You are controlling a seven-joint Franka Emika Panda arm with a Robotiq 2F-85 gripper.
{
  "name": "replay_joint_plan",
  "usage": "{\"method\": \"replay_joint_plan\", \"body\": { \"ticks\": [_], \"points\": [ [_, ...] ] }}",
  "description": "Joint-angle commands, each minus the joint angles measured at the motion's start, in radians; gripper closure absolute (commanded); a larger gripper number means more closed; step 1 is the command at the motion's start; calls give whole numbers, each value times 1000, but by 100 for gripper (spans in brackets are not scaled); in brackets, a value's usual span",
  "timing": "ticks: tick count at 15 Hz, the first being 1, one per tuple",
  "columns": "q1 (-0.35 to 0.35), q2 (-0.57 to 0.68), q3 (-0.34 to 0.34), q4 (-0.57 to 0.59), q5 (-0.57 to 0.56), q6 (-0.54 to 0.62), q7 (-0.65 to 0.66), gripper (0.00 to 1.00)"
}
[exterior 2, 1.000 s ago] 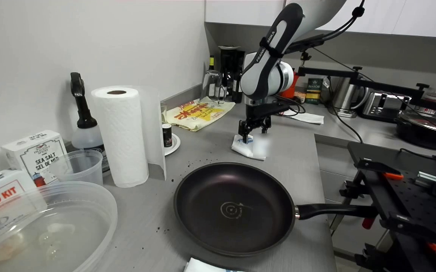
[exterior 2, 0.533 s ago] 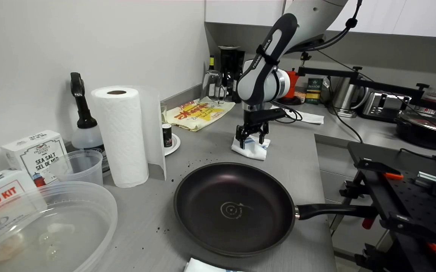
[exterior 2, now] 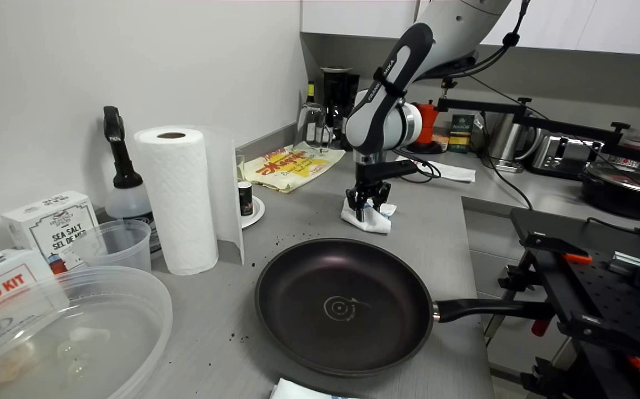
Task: Use the white and blue towel to wipe the black pan
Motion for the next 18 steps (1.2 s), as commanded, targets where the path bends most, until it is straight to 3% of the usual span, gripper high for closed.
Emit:
{"method": "replay_joint_plan", "body": {
  "ticks": [1,4,10,18],
  "points": [
    [-18,23,8,43,25,-38,-15,79],
    [-24,24,8,52,27,-53,-15,100],
    [-22,-10,18,31,27,-82,-29,97],
    [70,-242,21,-143,-4,-55,-46,97]
  ]
}}
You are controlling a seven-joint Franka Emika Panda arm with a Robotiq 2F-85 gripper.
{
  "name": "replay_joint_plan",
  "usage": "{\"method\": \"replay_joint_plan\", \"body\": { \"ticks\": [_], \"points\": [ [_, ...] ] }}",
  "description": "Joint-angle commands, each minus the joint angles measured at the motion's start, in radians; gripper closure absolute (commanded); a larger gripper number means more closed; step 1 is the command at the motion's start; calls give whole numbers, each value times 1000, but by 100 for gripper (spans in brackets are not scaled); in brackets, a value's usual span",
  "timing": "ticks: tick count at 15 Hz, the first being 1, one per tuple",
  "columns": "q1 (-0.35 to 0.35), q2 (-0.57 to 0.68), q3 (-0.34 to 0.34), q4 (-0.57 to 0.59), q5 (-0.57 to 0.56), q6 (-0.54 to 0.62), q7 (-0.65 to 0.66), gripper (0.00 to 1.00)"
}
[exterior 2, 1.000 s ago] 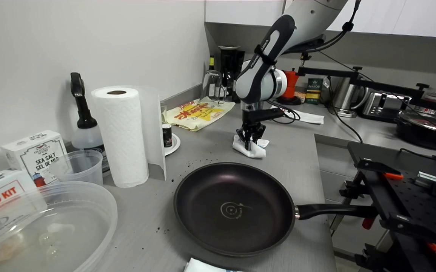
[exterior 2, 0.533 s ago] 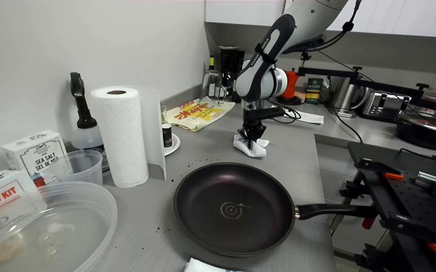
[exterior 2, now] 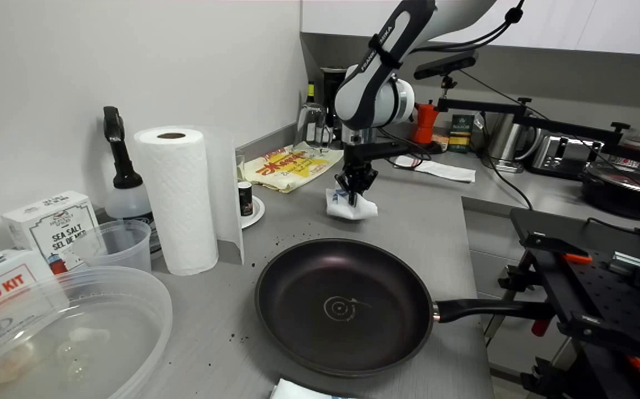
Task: Use the white and blue towel to wipe the black pan
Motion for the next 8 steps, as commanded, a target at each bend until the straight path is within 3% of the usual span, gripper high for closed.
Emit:
{"method": "replay_joint_plan", "body": {
  "ticks": [1,8],
  "points": [
    [63,-175,-2,-166,-14,2,-35,97],
    [221,-359,89,-425,-71,10,-131,97]
  ]
}}
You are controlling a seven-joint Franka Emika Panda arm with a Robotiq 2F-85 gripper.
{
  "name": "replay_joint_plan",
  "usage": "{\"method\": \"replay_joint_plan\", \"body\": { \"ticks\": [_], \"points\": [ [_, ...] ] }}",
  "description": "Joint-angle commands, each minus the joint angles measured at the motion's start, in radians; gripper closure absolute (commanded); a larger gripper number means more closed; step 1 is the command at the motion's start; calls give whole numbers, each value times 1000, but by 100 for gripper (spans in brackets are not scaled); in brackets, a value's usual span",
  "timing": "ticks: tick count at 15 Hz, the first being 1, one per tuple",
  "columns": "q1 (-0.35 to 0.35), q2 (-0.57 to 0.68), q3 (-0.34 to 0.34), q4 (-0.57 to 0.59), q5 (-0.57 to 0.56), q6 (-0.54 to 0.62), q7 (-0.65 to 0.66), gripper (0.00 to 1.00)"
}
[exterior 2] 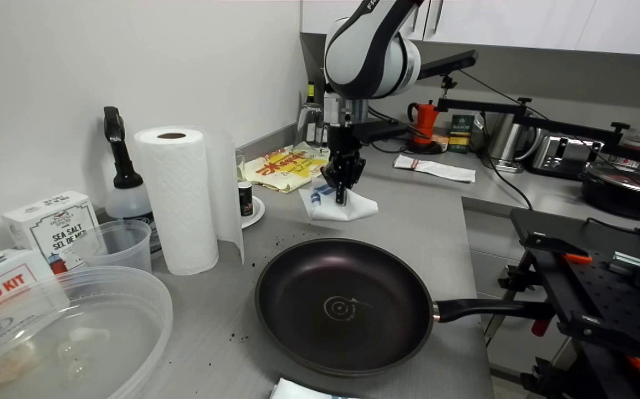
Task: Use the white and blue towel to wipe the black pan
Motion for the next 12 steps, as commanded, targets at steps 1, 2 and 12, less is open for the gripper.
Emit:
{"method": "replay_joint_plan", "body": {
  "ticks": [1,2,12],
  "points": [
    [88,-112,53,-179,-34,10,-44,97],
    [113,-127,71,-210,-41,7,-49,97],
    [280,-179,84,-344,-222,-19,-16,97]
  ]
}}
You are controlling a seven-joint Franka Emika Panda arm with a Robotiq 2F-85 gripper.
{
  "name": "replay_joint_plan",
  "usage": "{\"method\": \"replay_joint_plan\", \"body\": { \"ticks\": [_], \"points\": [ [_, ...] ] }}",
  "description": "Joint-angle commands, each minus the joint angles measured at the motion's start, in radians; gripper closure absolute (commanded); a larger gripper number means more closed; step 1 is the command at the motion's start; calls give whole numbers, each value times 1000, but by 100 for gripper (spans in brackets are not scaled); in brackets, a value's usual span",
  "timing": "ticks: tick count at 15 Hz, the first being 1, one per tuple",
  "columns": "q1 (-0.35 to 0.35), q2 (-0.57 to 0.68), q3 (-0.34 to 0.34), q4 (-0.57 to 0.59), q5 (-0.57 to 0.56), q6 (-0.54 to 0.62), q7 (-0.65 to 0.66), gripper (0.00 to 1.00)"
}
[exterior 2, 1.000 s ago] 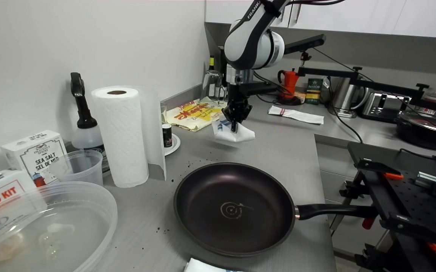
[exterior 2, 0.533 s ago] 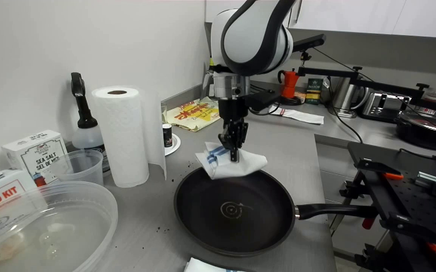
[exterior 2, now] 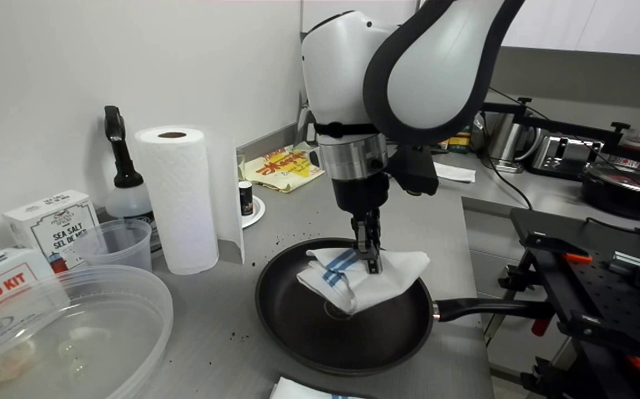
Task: Use the white and blue towel to wipe the black pan
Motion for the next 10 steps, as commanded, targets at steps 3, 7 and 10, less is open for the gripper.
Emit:
{"method": "replay_joint_plan", "body": {
  "ticks": [3,7,10],
  "points": [
    [-32,-29,59,-33,66,-16,-38,97],
    [-102,-18,133,-12,222,-34,-103,97],
    [-165,-9,186,-3,359,-68,-169,97]
  ]
}}
